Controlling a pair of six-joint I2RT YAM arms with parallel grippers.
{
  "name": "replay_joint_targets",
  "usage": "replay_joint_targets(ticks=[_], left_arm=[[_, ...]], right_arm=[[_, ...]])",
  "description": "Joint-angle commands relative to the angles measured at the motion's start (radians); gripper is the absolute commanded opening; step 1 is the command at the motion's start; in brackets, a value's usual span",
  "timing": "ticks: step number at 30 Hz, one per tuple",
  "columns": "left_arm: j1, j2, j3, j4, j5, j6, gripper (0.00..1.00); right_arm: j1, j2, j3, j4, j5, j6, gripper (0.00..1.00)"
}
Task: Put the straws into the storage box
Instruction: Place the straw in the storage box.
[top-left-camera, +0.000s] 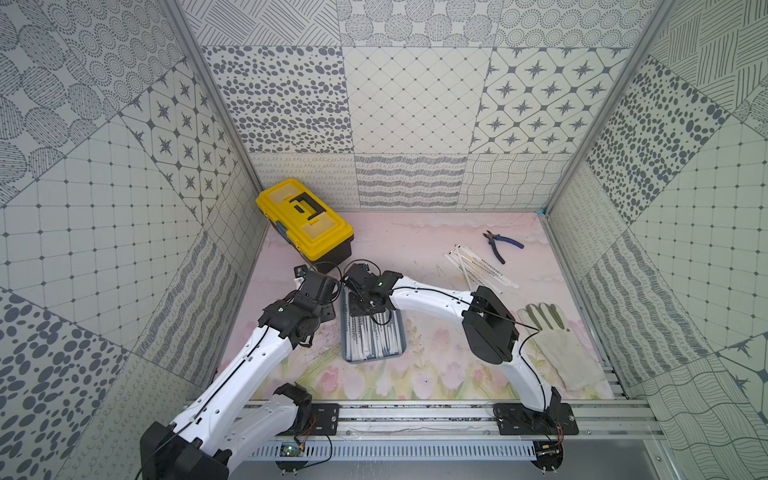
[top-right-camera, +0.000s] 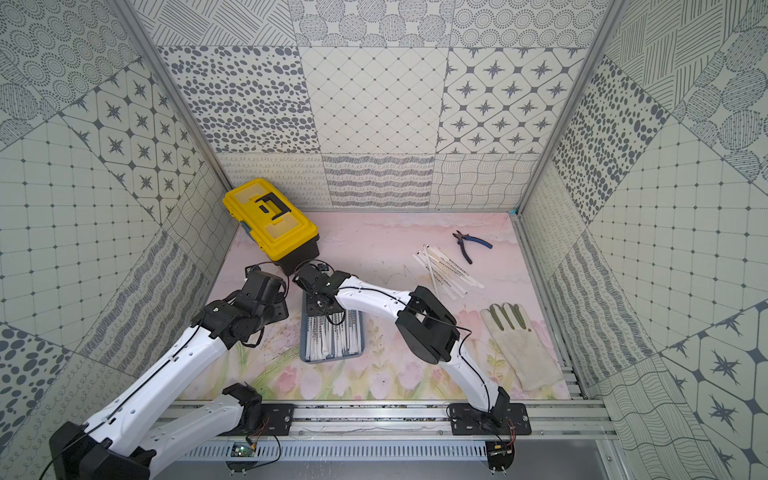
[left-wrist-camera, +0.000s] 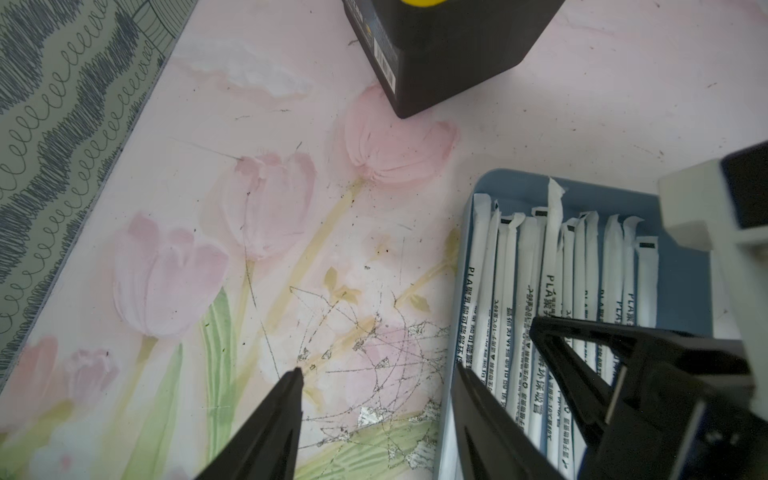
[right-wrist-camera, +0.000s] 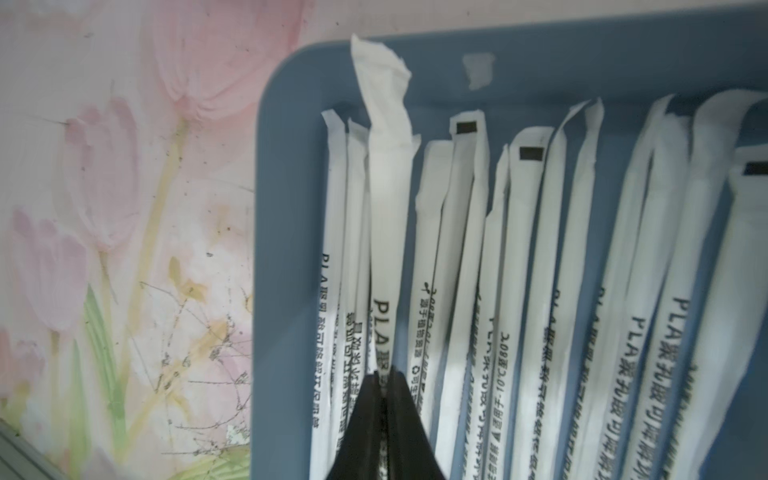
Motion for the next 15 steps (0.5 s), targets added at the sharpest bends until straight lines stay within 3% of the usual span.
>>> replay_joint_targets(ticks=[1,8,12,15], left_arm=[[0.008,-0.003,0.003,-0.029,-0.016,-0.018,0.61],[0.008,0.004,0.010,-0.018,0.020,-0.015,0.60],[-0.001,0.030,0.037,-0.005,0.048,0.015,0.60],[-0.065,0.077,0.061,0.056,0.098,0.049,0.60]], right_arm=[[-0.003,0.019,0.003,-0.003,-0.011,0.017,0.08],[-0.020,-0.029,-0.048,0.021,-0.058,0.052,0.24],[-0.054,-0.197,-0.173,0.066,-0.074,0.092,0.28],[-0.115,-0.345,-0.325,0.078,-0.038,0.078,0.28]])
